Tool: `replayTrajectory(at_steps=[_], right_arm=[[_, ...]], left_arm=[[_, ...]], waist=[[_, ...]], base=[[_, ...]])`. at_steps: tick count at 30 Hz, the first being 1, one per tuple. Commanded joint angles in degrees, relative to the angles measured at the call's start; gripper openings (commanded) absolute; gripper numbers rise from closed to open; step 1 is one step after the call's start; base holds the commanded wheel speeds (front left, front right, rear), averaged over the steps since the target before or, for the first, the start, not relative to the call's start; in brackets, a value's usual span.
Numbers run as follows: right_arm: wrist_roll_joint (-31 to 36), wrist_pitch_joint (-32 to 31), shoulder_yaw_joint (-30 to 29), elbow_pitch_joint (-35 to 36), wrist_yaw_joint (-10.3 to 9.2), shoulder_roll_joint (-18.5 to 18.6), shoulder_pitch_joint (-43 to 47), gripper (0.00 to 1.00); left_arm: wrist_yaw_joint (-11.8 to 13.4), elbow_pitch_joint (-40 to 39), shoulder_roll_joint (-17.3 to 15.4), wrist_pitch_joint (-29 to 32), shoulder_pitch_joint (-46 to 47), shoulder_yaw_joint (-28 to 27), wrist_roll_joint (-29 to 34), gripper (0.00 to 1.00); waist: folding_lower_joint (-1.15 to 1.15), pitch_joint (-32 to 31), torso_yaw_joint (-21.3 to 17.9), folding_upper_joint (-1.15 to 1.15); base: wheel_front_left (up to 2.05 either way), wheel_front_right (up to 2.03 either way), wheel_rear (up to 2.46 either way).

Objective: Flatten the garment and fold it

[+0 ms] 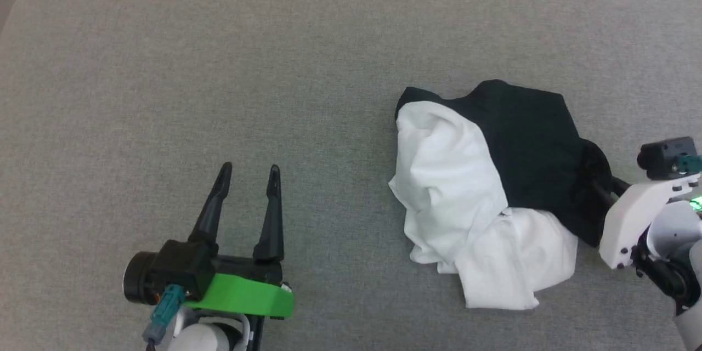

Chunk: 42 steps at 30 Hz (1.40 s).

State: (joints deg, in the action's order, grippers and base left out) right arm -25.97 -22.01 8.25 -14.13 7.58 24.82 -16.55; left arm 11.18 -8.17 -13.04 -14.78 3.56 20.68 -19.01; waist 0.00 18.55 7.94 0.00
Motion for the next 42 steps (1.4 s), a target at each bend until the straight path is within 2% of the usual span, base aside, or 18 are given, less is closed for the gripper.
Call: replayTrajectory(at_steps=[1, 5, 10, 14, 18, 23, 28, 34, 38, 42], right_arm=[[-0.33, -0.5, 0.47, -1.5, -0.09, 0.0, -0.7, 0.0], [-0.93, 1.11, -0.6, -2.8, -0.09, 0.23, -1.89, 0.0], [-1.87, 3.33, -4.93, -1.5, -0.09, 2.15, -4.1, 0.0], [-2.69, 2.49, -8.58, 3.11, -0.09, 4.07, -6.67, 0.0], [-3.87, -0.95, -8.81, 9.78, -0.09, 4.05, -10.04, 0.0], [-4.06, -6.57, -2.3, 17.03, -0.09, -0.12, -16.74, 0.0], [-6.19, -10.38, 7.11, 17.36, -0.09, -7.35, -22.99, 0.0], [-8.4, -9.38, 19.33, 10.39, -0.09, -16.89, -26.59, 0.0], [-9.25, -7.07, 26.59, 3.98, -0.09, -19.91, -25.73, 0.0], [-10.2, -5.0, 32.16, -3.74, -0.09, -21.31, -23.87, 0.0]], left_arm=[[-0.35, 0.15, 0.34, -0.21, 0.91, -0.38, 0.66, 1.0], [-0.62, 0.72, 0.8, -0.21, 0.91, -1.01, 0.71, 1.0], [-0.93, 1.37, 1.06, -0.21, 0.07, -2.04, 0.6, 1.0], [-0.99, 1.76, 1.19, -0.21, -1.32, -2.95, 0.43, 1.0], [-1.05, 1.96, 1.38, -0.21, -3.02, -3.74, 0.08, 1.0], [-1.16, 2.18, 1.57, -0.21, -5.09, -4.91, -0.38, 1.0], [-0.64, 1.76, 1.34, -0.21, -6.91, -6.73, -0.32, 1.0], [0.31, 0.02, 0.86, -0.21, -8.66, -8.68, 0.28, 1.0], [0.77, -1.04, 1.36, -0.22, -9.28, -8.66, 0.83, 1.0], [0.69, -1.19, 2.32, -0.22, -9.13, -8.09, 1.14, 1.0]], waist=[[0.0, 0.19, 0.14, 0.0], [0.0, -0.7, -0.37, 0.0], [0.0, -3.54, -1.18, 0.0], [0.0, -6.92, -1.36, 0.0], [0.0, -9.74, -0.81, 0.0], [0.0, -12.74, 0.92, 0.0], [0.0, -14.6, 3.53, 0.0], [0.0, -14.58, 8.12, 0.0], [0.0, -13.21, 11.25, 0.0], [0.0, -11.76, 13.9, 0.0]], base=[[0.0, 0.0, 0.0], [0.0, 0.0, 0.0], [0.0, 0.0, 0.0], [0.0, 0.0, 0.0], [0.0, 0.0, 0.0], [0.0, 0.0, 0.0], [0.0, 0.0, 0.0], [0.0, 0.0, 0.0], [0.0, 0.0, 0.0], [0.0, 0.0, 0.0]])
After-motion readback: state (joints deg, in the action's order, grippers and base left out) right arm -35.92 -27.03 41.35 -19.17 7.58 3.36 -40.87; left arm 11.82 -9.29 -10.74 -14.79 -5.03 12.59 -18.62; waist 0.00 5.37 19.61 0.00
